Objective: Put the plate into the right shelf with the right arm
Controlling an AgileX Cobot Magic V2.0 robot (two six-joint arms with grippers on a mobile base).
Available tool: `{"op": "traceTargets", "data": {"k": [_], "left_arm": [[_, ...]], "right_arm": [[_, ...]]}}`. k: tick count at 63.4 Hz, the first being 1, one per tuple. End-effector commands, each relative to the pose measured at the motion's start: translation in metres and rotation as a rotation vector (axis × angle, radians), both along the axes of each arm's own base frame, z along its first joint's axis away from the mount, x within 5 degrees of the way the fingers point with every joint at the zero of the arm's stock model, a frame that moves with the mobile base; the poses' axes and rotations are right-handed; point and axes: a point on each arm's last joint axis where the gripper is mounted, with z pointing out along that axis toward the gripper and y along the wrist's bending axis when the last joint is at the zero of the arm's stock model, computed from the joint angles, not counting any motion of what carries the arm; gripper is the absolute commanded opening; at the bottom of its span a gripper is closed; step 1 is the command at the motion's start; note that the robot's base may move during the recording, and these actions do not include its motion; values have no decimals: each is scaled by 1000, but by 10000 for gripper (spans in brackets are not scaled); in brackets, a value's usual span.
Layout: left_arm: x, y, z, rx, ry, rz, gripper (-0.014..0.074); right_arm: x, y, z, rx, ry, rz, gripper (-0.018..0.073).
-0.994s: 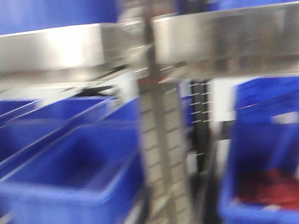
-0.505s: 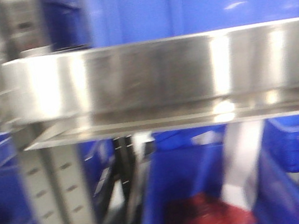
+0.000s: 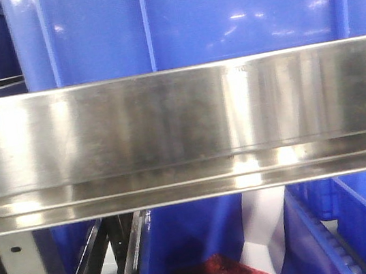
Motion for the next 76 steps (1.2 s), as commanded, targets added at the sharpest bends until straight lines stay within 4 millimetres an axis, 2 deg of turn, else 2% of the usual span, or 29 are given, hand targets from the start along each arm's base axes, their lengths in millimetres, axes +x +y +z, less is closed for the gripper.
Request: {"op": "traceTargets", "data": {"k": [1, 35, 46, 58, 68, 76], "left_arm": [[0, 0, 5, -11, -85, -2, -47], [0, 0, 5, -11, -85, -2, -47], [0, 0, 5, -11, -85, -2, -47], [0, 0, 5, -11, -85, -2, -47], [0, 0, 5, -11, -85, -2, -47], [0, 0, 5, -11, -85, -2, -47]], "right_arm": [[-4, -1, 16, 41, -94, 8, 67], [-8, -2, 24, 88, -188, 24, 67], [-5, 2, 32, 116, -247, 38, 67], [22, 19, 51, 129, -172, 60, 70], [60, 43, 77, 115, -148, 66, 70], [100, 68, 88, 74, -95, 63, 70]]}}
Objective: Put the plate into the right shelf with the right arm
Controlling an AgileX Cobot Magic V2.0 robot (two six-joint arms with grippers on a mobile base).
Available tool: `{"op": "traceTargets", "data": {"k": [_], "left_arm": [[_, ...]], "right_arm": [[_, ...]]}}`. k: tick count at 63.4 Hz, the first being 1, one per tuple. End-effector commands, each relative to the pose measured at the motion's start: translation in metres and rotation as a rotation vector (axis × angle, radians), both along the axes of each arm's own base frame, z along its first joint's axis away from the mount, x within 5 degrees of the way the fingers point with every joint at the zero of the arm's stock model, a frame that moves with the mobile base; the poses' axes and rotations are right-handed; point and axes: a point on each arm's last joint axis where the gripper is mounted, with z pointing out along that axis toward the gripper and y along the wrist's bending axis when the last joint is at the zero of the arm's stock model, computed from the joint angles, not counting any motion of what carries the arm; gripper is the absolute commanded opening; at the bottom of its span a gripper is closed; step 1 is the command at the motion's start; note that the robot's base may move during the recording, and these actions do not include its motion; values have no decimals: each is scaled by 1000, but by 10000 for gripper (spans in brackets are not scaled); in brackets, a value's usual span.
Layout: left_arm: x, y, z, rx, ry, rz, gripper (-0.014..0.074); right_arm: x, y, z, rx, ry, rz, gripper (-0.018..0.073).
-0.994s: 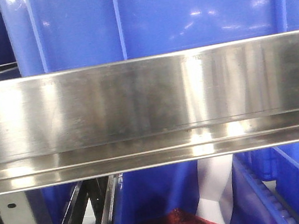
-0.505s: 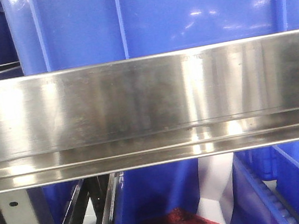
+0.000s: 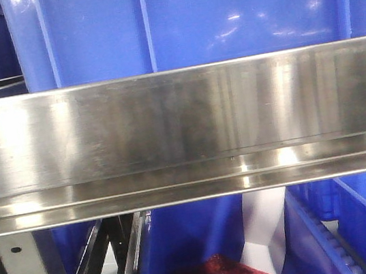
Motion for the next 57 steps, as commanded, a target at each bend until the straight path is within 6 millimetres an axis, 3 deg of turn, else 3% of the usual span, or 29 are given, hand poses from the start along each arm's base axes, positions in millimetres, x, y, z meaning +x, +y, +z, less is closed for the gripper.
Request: {"op": "traceTargets", "data": {"k": [1, 10, 21, 30, 38, 45, 50, 53, 57], "left_arm": [[0, 0, 5, -11, -85, -2, -47], [0, 0, 5, -11, -85, -2, -47], [0, 0, 5, -11, -85, -2, -47], [0, 0, 5, -11, -85, -2, -47], [0, 0, 5, -11, -85, -2, -47], [0, 0, 5, -11, -85, -2, -47], [0, 0, 5, -11, -85, -2, -47], [0, 0, 5, -11, -85, -2, -47], [0, 0, 5, -11, -85, -2, -47]], "right_arm": [[25, 17, 24, 31, -65, 8, 70], [76, 43, 26, -5, -10, -14, 70], [126, 57, 15, -34, 42, -65, 70], [160, 58, -2, -69, 112, -114, 70], [174, 57, -15, -85, 176, -138, 89], [177, 56, -18, -75, 206, -141, 224], [177, 56, -19, -72, 209, -141, 392], [177, 56, -19, -71, 209, -141, 541], [177, 56, -19, -71, 214, -141, 651]]}}
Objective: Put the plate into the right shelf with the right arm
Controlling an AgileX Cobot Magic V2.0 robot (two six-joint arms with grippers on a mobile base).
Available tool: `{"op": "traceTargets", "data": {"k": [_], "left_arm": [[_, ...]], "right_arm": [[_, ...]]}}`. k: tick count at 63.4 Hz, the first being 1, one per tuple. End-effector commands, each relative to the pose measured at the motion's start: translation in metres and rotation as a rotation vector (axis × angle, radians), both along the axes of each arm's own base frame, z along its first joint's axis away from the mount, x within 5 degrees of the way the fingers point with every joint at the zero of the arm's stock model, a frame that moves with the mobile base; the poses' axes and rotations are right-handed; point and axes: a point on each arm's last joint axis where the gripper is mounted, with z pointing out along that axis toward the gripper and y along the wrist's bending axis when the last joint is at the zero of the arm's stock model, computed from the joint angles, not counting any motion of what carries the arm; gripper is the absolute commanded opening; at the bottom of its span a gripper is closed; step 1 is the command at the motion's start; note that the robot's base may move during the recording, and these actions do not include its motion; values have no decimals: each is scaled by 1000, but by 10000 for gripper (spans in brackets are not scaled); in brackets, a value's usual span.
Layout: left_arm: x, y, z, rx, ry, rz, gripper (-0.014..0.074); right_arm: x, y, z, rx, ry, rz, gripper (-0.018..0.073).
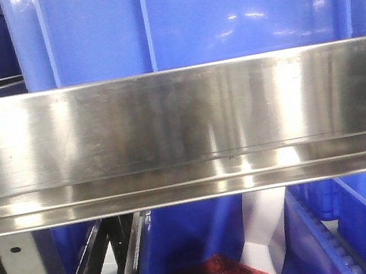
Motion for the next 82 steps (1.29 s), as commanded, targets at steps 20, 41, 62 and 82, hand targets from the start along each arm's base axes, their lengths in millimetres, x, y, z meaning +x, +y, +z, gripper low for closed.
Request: {"op": "traceTargets", "data": {"k": [20, 41, 62, 82], "left_arm": [[0, 0, 5, -11, -85, -2, -47], [0, 0, 5, -11, -85, -2, -47], [0, 0, 5, -11, -85, -2, -47], [0, 0, 5, -11, -85, -2, -47]], "right_arm": [[-13, -7, 35, 73, -145, -3, 634], [-87, -39, 87, 128, -274, -8, 605], [-181, -81, 103, 106, -218, -31, 106], [-235, -108, 102, 52, -250, -83, 56]]}}
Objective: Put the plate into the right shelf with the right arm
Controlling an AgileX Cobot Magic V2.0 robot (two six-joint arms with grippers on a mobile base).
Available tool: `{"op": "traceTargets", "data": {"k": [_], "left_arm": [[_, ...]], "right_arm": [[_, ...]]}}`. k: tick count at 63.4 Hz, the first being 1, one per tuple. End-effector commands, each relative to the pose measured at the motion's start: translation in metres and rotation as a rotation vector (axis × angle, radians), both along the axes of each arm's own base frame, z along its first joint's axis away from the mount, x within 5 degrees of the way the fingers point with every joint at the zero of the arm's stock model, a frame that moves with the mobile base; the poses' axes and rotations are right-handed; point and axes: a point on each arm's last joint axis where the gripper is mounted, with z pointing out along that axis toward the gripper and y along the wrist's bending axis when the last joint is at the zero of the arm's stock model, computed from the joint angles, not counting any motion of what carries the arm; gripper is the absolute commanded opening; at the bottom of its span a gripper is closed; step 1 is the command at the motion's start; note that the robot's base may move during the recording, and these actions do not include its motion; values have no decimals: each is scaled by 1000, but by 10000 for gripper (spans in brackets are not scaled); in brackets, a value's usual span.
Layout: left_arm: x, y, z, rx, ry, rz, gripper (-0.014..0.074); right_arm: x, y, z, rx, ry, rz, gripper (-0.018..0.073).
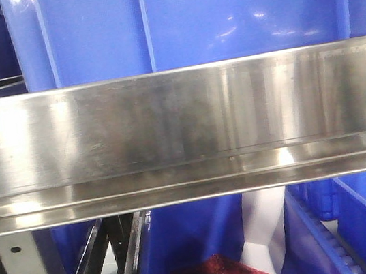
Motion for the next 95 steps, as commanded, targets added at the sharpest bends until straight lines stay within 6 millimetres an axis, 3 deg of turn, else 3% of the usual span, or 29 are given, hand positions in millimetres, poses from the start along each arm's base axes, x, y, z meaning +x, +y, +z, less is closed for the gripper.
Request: {"op": "traceTargets", "data": {"k": [1, 46, 55, 76, 83, 95], "left_arm": [[0, 0, 5, -11, -85, -2, -47], [0, 0, 5, -11, -85, -2, -47], [0, 0, 5, -11, -85, -2, -47], [0, 0, 5, -11, -85, -2, -47], [0, 0, 5, -11, -85, -2, -47], [0, 0, 5, -11, -85, -2, -47]], "right_arm": [[-12, -6, 13, 6, -86, -17, 56], [-11, -7, 10, -13, -79, -29, 56], [-5, -8, 3, -69, -135, -112, 56], [10, -17, -44, -70, -189, -343, 56], [12, -20, -71, 9, -195, -370, 56], [3, -22, -124, -8, -180, -392, 56]]}}
